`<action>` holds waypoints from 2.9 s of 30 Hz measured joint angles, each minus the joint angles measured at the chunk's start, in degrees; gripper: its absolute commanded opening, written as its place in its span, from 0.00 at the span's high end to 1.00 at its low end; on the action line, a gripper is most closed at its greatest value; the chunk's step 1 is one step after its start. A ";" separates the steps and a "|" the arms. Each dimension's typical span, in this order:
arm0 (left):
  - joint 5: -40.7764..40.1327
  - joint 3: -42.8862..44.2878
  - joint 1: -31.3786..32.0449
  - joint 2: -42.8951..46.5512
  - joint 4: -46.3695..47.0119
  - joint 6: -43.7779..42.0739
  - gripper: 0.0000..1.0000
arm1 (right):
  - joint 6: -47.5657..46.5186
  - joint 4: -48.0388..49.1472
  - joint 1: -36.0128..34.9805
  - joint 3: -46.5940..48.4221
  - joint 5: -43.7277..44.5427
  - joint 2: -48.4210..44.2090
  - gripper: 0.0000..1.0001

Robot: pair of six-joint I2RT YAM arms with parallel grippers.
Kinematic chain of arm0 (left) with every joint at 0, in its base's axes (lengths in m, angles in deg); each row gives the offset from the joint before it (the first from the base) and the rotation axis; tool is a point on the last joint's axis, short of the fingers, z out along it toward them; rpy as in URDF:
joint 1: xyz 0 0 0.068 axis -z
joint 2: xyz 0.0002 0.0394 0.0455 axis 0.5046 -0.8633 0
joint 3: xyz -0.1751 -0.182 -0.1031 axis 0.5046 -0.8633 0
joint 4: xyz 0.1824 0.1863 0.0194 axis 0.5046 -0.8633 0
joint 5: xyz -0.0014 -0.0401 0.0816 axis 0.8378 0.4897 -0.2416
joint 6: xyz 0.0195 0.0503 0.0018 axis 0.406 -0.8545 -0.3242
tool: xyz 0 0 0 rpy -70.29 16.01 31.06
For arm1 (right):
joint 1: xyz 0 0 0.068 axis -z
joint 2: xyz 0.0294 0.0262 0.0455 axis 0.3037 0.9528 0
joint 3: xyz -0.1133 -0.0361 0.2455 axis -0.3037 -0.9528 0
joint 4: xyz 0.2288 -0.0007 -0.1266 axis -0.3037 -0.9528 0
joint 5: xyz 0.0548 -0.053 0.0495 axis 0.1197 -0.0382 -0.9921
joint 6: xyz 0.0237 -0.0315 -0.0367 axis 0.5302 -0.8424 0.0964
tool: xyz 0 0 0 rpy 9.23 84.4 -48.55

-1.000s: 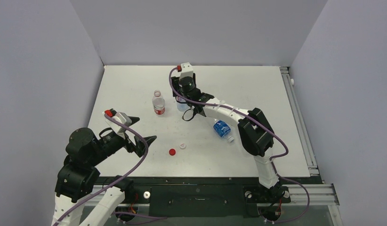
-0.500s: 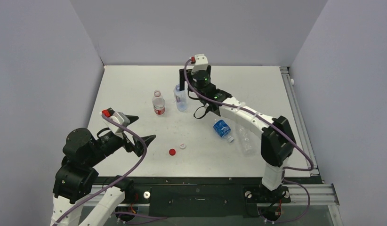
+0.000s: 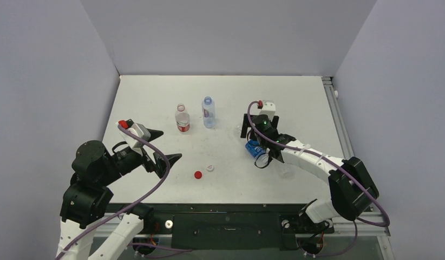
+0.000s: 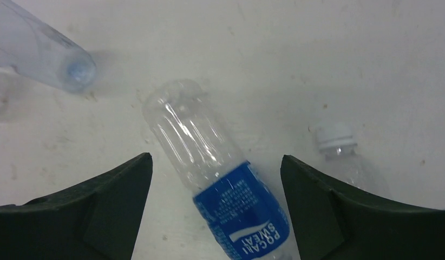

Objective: Unscrew the bottle caps

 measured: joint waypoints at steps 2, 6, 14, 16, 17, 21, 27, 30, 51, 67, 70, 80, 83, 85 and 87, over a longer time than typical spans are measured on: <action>0.92 0.28 0.00 -0.17 -0.04 0.07 0.03 | 1.55 -1.68 0.00 -3.93 0.00 0.00 0.16; 2.97 1.18 0.00 -0.28 -0.44 0.07 0.04 | 4.04 -3.45 -0.20 -7.80 0.00 0.09 0.16; 4.26 1.53 0.00 -0.28 -0.57 -0.15 0.04 | 6.56 -1.11 -2.89 -9.22 0.04 1.57 0.16; 3.98 1.53 0.00 -0.28 -0.55 -0.17 0.03 | 7.02 -0.39 -4.28 -9.49 0.24 2.97 0.17; 3.80 1.53 0.00 -0.28 -0.55 -0.22 0.03 | 7.21 -0.20 -5.05 -9.57 0.28 3.76 0.18; 3.28 1.53 0.00 -0.28 -0.52 -0.61 0.03 | 8.35 0.59 -7.80 -9.97 0.52 7.10 0.22; 3.02 1.53 0.00 -0.26 -0.52 -1.31 0.04 | 9.77 0.85 -10.23 -10.25 1.16 9.14 0.40; 3.10 1.42 0.00 -0.13 -0.46 -1.84 0.03 | 10.10 1.03 -10.62 -10.25 1.57 9.09 0.49; 14.86 -8.55 0.00 8.92 4.83 -56.48 0.04 | 5.14 -23.61 -21.35 20.79 -15.82 -17.11 0.50; 15.39 -19.45 -0.20 16.26 14.05 -88.19 0.03 | 3.87 -40.59 -34.03 49.90 -24.65 6.40 0.51; 14.91 -19.56 -0.22 16.31 13.16 -90.51 0.04 | 3.91 -41.66 -34.88 52.35 -25.18 7.67 0.52; 12.87 -19.56 -0.24 16.24 10.95 -93.15 0.16 | 3.89 -43.67 -36.79 54.77 -26.69 10.67 0.50; 12.13 -19.56 -0.24 15.93 9.46 -92.91 0.33 | 3.82 -43.85 -36.79 54.97 -26.84 11.10 0.41; 11.93 -19.47 -0.24 15.52 8.57 -92.72 0.43 | 3.67 -44.33 -36.79 55.71 -26.91 11.30 0.35; 11.80 -19.08 -0.24 15.06 8.22 -92.61 0.49 | 3.43 -45.51 -36.76 57.09 -26.88 11.63 0.31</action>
